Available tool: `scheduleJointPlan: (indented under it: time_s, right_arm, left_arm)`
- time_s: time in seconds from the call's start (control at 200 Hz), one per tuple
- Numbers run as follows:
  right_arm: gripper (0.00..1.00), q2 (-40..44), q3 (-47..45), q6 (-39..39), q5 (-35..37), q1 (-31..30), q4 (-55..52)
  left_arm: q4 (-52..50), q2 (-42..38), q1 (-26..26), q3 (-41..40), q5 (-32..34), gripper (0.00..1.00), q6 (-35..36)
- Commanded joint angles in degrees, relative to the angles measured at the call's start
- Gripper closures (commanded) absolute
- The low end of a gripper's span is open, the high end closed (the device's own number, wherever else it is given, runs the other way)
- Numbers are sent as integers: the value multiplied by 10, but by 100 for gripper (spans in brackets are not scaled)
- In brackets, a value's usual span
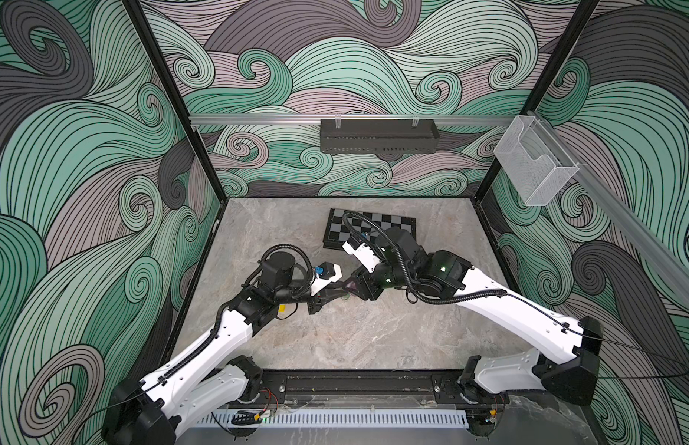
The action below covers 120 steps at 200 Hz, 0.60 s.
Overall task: Close the paint jar lid
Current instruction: Screw the lid onto the paint jar.
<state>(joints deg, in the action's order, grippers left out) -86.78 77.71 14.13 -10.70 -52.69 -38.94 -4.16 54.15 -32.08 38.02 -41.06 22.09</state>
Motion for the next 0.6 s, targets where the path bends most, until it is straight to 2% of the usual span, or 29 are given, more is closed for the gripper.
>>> scheduleJointPlan:
  time_s: [0.0,0.17,0.29,0.355,0.435,0.595]
  right_arm:
    - [50,-7,9,10,-4,-2,17]
    - [50,-5,-3,20,8,-2,17]
    - [47,16,-28,28,38,13,18]
    - [46,33,-47,37,42,31,18]
    - [44,59,-80,42,45,57,18]
    - [37,128,-170,75,69,112,17]
  left_arm:
    - [20,2,-4,12,-1,90,-6]
    - [42,10,-19,10,25,89,-41]
    - [64,10,-46,1,102,86,-81]
    - [91,8,-59,-12,136,78,-103]
    - [108,7,-72,-23,175,75,-117]
    - [117,-1,-81,-29,230,60,-131]
